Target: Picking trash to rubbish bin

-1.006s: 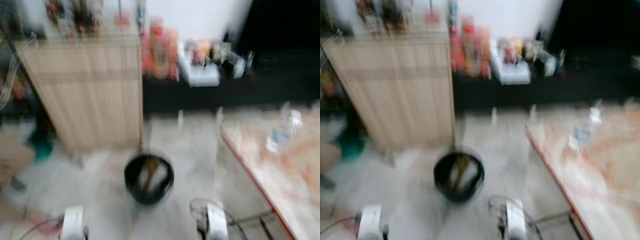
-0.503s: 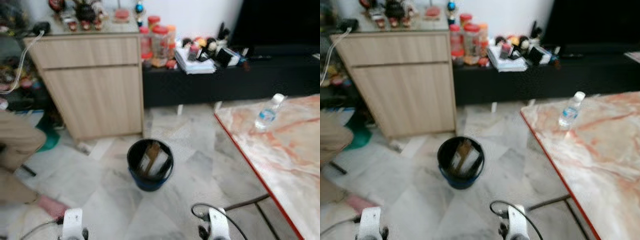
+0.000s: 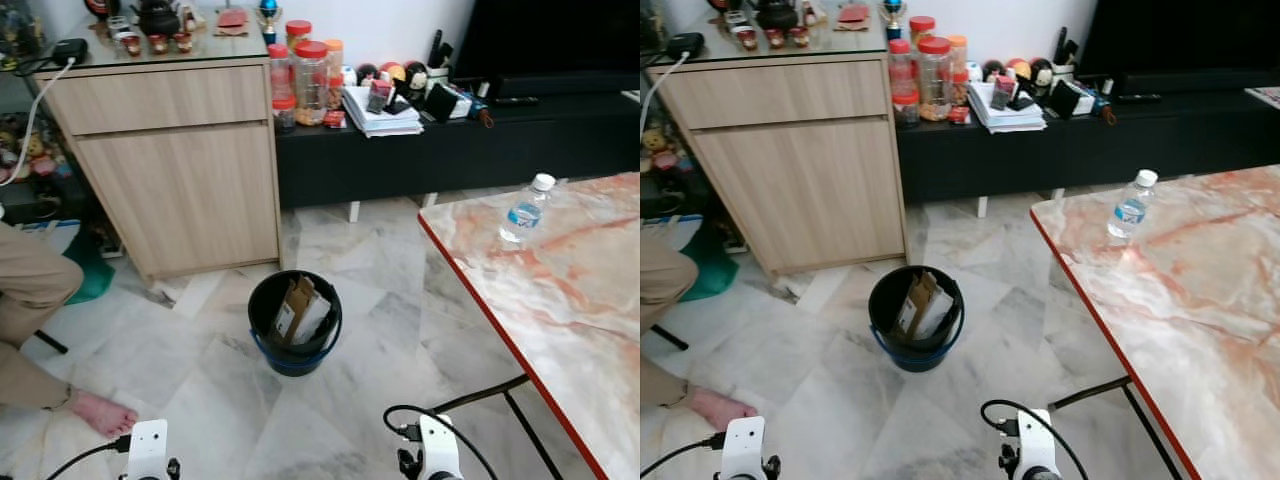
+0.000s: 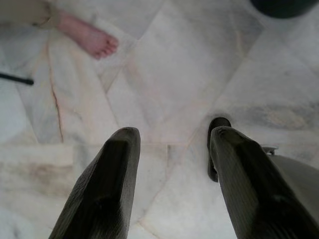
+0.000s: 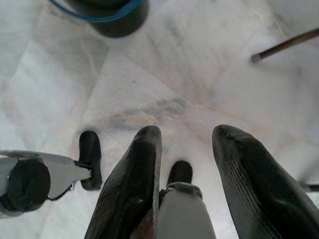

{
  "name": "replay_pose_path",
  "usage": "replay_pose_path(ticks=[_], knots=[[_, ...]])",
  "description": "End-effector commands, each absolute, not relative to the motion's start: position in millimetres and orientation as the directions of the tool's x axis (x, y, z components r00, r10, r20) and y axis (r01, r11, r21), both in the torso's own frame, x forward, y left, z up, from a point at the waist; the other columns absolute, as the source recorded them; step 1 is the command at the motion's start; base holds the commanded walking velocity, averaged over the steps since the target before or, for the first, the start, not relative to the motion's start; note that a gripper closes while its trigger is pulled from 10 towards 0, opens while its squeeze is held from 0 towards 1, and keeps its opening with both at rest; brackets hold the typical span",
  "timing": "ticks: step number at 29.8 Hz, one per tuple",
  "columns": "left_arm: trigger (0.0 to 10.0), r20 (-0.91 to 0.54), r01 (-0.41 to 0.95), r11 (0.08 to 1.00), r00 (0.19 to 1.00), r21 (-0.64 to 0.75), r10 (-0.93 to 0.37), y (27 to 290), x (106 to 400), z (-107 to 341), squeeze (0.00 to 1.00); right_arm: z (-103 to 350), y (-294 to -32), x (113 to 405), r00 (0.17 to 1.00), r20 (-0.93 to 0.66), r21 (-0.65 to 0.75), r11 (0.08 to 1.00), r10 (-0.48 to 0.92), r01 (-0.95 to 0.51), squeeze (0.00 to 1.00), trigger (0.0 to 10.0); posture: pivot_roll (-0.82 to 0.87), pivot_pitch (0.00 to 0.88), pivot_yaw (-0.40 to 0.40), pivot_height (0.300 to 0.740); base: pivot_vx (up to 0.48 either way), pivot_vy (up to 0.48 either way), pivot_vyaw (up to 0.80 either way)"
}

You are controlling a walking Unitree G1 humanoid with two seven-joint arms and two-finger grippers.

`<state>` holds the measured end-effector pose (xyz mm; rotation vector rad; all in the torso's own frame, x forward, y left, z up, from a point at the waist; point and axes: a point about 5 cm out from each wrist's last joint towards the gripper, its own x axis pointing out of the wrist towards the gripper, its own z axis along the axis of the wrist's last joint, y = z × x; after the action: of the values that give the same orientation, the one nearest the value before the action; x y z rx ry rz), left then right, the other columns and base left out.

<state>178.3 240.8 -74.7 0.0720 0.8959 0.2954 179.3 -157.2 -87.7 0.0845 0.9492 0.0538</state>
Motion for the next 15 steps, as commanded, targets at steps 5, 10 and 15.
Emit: replay_pose_path(ticks=[5, 10, 15], knots=[[10.0, -0.763, -0.226, 0.957, 0.581, 0.183, 0.283, 237.8, 178.3, -75.7, 0.0, -88.5, -158.6, 177.8, 0.571, -0.817, 0.091, 0.996, 0.08, -0.009, 0.0, 10.0, 0.04, 0.036, -0.041, 0.74, 0.0, 0.0, -0.76], [10.0, -0.763, -0.221, 0.957, 0.581, 0.189, 0.284, 238.1, 178.4, -75.5, 0.0, -88.7, -158.7, 177.6, 0.568, -0.819, 0.087, 0.996, 0.079, -0.013, 0.0, 10.0, 0.04, 0.035, -0.042, 0.74, 0.0, 0.0, -0.76], [10.0, -0.762, -0.216, 0.957, 0.581, 0.193, 0.285, 238.9, 178.2, -75.4, 0.0, -88.9, -158.7, 177.2, 0.563, -0.822, 0.079, 0.997, 0.079, -0.025, 0.0, 10.0, 0.04, 0.023, -0.041, 0.74, 0.0, 0.0, -0.75]])
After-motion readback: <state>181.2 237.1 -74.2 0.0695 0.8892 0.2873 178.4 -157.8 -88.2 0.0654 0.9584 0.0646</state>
